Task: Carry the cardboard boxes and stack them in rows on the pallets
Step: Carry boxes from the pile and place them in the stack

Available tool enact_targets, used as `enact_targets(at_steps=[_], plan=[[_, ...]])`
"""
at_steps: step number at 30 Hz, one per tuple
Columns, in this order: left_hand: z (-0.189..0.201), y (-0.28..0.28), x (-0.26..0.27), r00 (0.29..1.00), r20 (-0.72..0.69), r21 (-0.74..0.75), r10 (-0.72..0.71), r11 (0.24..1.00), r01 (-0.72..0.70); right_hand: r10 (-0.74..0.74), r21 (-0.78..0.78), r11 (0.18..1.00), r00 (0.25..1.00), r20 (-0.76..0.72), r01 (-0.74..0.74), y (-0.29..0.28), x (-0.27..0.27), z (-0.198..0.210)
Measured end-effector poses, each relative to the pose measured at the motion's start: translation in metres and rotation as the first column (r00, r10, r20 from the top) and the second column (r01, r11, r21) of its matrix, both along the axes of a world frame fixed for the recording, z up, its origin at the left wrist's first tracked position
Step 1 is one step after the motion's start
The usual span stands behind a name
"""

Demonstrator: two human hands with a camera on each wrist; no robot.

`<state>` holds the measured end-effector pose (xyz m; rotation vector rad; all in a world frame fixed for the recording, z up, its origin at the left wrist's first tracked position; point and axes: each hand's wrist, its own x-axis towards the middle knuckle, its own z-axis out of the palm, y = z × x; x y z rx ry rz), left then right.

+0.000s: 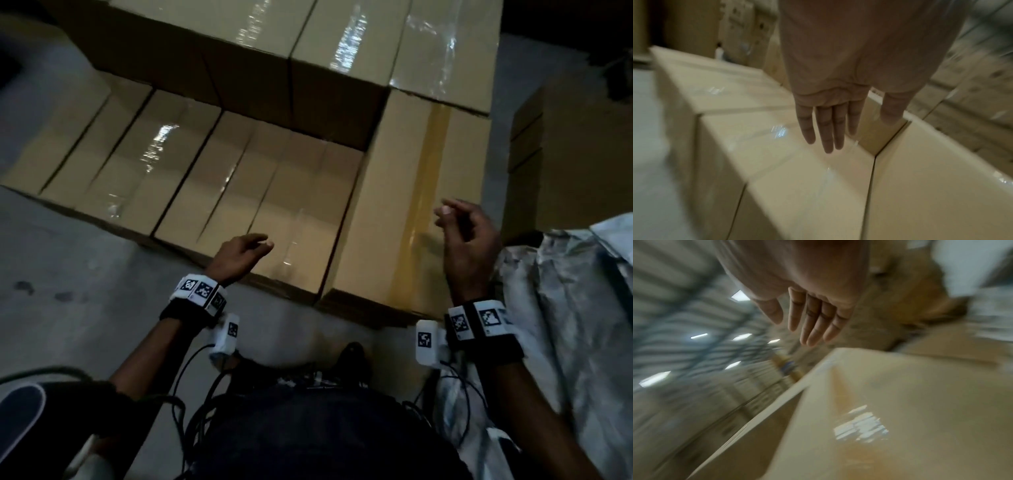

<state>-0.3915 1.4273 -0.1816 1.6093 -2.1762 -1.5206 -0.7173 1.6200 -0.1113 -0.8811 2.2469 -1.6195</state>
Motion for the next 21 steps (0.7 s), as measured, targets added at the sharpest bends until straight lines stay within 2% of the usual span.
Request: enact_targets(at_steps=[2, 4, 9, 15, 21], plan=[[0.008, -0.02, 0.023, 0.996, -0.059, -0.054, -0.06, 0.997, 0.057, 0.131, 0.006, 0.991, 0.989, -0.063, -0.131, -0.034, 0.058, 0.01], [0.014, -0.038, 0.05, 0.988, -0.113, -0.115, -0.107, 0.989, 0.094, 0.286, 0.046, 0.958, 0.956, -0.061, -0.284, -0.068, 0.115, 0.011], [0.032, -0.085, 0.155, 0.968, -0.205, -0.291, -0.146, 0.953, 0.082, 0.601, 0.152, 0.789, 0.8, 0.01, -0.595, -0.159, 0.264, 0.002], [0.054, -0.144, 0.285, 0.956, -0.292, -0.335, -0.012, 0.938, -0.091, 0.784, 0.27, 0.596, 0.62, 0.008, -0.757, -0.266, 0.406, -0.018], [0.057, -0.208, 0.382, 0.916, -0.347, -0.324, 0.202, 0.891, -0.319, 0.894, 0.329, 0.426, 0.448, -0.009, -0.843, -0.375, 0.503, -0.03]])
